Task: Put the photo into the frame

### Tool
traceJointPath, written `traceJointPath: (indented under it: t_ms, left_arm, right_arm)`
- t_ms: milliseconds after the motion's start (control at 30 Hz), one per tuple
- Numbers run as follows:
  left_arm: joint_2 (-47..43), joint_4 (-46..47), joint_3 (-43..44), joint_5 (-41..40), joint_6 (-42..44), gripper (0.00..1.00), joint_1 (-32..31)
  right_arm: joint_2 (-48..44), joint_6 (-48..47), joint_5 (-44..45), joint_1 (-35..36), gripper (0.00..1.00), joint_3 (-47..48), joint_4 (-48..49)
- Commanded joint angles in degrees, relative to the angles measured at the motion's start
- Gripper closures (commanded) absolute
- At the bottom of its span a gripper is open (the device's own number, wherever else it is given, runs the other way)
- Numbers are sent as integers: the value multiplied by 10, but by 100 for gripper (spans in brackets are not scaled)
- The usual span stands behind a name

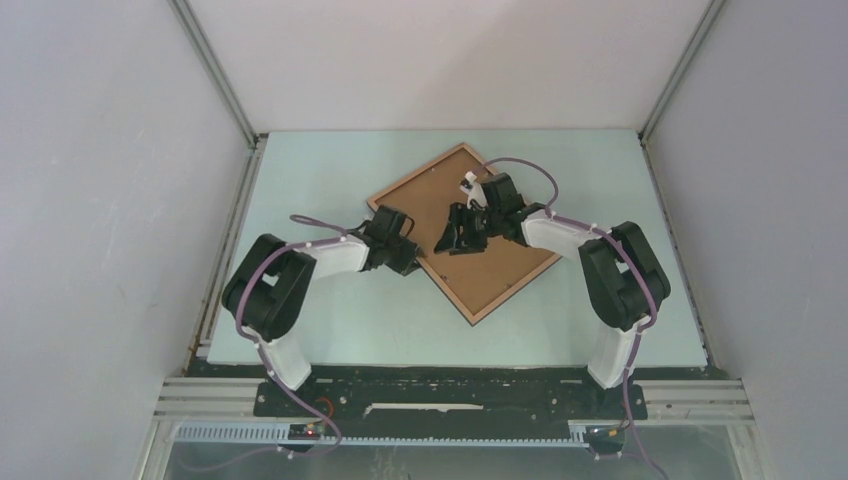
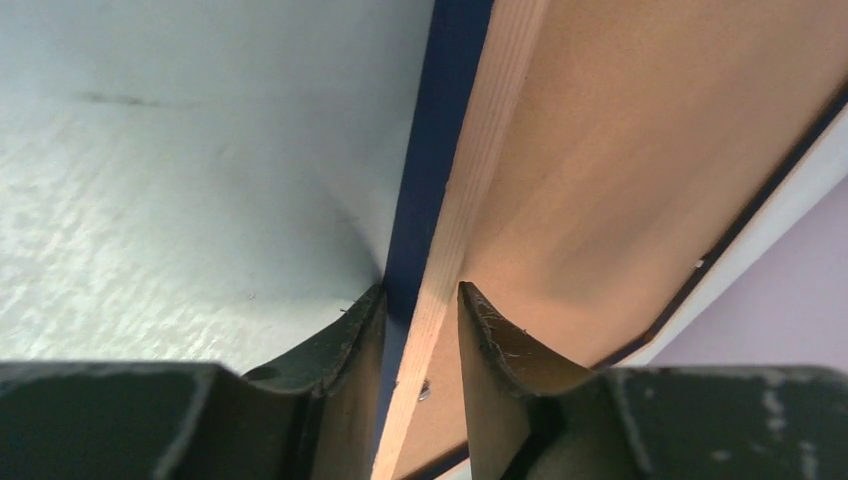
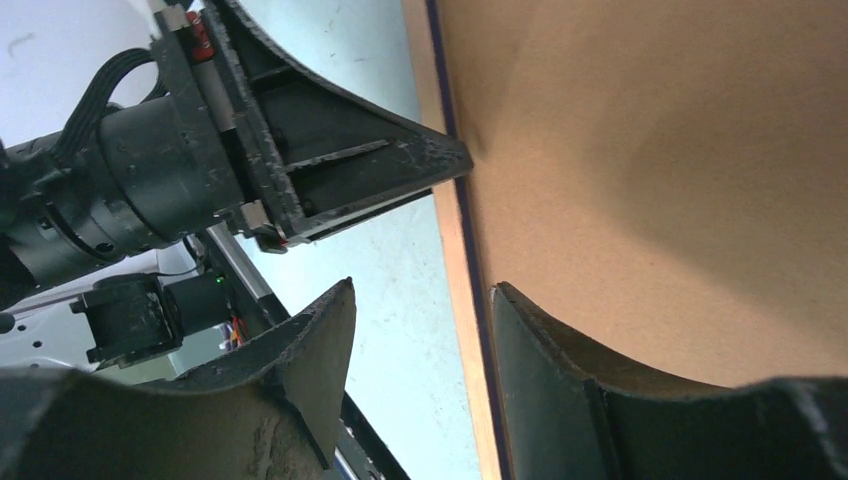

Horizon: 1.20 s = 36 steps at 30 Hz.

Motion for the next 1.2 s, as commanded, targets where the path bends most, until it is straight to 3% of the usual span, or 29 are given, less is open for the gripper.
traceJointPath:
  t_ms: [0,100,333,633,1000,1167]
  left_arm:
    - [58,-77,51,-37,77,68,-7]
    - [75,-87,66,-32,113,84,-3]
    - [133,-188,170,-21,291,99,25]
    - [155,-281,254,-40,548,100,71]
    - [180,-270,299,-6,573,100,76]
    - [177,-265,319,39,559,100,76]
  right_arm:
    - [0,13,-13,-4,39,-1,31]
    - [-3,18,-17,-4,39,-8,46]
    - [-20,22,-20,-4,39,-26,68]
    - [-15,33,-31,-16,39,-34,71]
    - [0,47,-36,-14,39,-33,113]
    - [24,40,-22,-1,39,11,83]
